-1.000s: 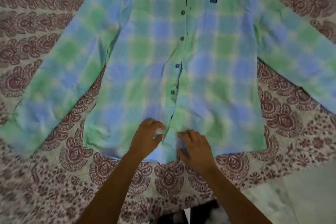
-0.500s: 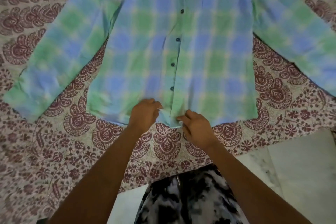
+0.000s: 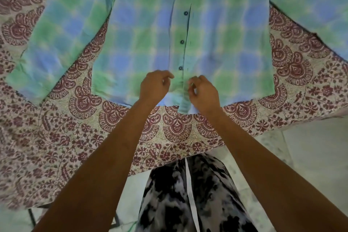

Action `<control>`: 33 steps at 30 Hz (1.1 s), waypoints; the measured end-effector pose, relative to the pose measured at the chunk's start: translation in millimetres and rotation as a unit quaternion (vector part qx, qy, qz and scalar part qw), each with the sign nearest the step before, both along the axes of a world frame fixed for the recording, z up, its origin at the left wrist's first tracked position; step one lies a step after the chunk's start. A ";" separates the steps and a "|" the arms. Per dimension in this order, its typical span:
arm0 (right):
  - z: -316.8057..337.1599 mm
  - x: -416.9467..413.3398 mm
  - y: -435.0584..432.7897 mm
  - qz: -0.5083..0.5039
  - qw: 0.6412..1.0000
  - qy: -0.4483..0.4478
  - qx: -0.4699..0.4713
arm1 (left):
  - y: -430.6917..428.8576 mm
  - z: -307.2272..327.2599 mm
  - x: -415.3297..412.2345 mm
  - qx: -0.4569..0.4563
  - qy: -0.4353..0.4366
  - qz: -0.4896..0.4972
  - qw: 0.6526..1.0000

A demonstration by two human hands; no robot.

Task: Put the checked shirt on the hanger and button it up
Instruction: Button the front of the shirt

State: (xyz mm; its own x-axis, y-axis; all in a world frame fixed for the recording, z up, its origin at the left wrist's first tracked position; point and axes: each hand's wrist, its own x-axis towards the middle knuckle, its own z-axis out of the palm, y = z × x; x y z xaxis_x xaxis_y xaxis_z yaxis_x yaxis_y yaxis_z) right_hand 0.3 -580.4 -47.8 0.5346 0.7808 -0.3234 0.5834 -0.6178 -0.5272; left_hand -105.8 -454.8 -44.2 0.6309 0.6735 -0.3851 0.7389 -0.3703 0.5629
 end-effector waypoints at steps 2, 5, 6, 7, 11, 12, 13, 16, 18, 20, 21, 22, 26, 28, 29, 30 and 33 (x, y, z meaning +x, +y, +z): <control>-3.0 2.8 11.0 -0.042 0.999 0.001 0.011 | 1.8 -0.5 13.3 -0.015 -0.044 0.025 0.999; -10.1 3.7 27.7 -0.064 0.998 -0.009 -0.006 | 9.3 -10.4 28.0 -0.024 -0.075 0.037 0.996; -12.0 3.3 32.7 -0.067 0.997 -0.012 -0.022 | 11.5 -14.3 30.5 -0.028 -0.074 0.040 0.996; -13.6 3.0 36.9 -0.073 0.996 -0.014 -0.039 | 12.3 -16.9 32.4 -0.033 -0.070 0.042 0.996; -18.7 3.5 47.7 -0.133 0.989 -0.004 -0.070 | 16.4 -25.4 37.9 -0.049 -0.037 0.014 0.998; -18.9 4.9 47.4 -0.146 0.987 -0.001 -0.061 | 16.1 -26.8 38.8 -0.053 -0.031 0.004 0.998; -19.1 6.7 46.0 -0.157 0.986 0.001 -0.049 | 15.6 -28.5 39.5 -0.053 -0.024 -0.007 0.998; -18.4 10.0 38.9 -0.204 0.978 0.032 0.004 | 11.5 -31.5 43.5 -0.028 -0.003 -0.045 0.999; -16.7 11.3 36.0 -0.226 0.972 0.065 0.026 | 9.7 -31.2 46.9 -0.014 0.006 -0.034 0.999; -13.9 13.5 34.6 -0.251 0.964 0.085 0.027 | 8.7 -32.0 51.0 -0.008 0.003 -0.022 1.000; -13.4 14.2 34.4 -0.264 0.960 0.094 0.027 | 7.9 -32.9 52.2 -0.010 -0.007 -0.017 1.000; -13.4 14.4 34.7 -0.273 0.956 0.102 0.029 | 7.5 -33.5 52.3 -0.019 -0.023 -0.006 1.000; -19.9 11.1 34.9 -0.316 0.938 0.136 0.037 | 4.6 -31.3 53.5 -0.093 -0.063 0.076 0.991; -24.1 10.0 34.5 -0.344 0.922 0.170 0.052 | 2.1 -32.1 54.9 -0.115 -0.064 0.113 0.985; -25.8 8.9 33.6 -0.355 0.913 0.192 0.059 | 1.3 -32.8 54.7 -0.130 -0.066 0.132 0.980; -26.6 8.7 32.9 -0.364 0.904 0.214 0.068 | 1.1 -32.6 55.4 -0.146 -0.067 0.147 0.976; -23.0 6.9 32.1 -0.390 0.868 0.289 0.106 | 0.7 -28.3 57.1 -0.162 -0.060 0.156 0.973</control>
State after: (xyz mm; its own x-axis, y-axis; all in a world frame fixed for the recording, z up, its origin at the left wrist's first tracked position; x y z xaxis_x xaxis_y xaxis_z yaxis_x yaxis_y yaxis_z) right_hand 7.2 -548.3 -70.8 0.7241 0.3290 -0.6062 -0.3677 -0.5594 -0.7428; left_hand -48.7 -454.1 -72.5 0.4694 0.6946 -0.5452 0.7084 0.0723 0.7021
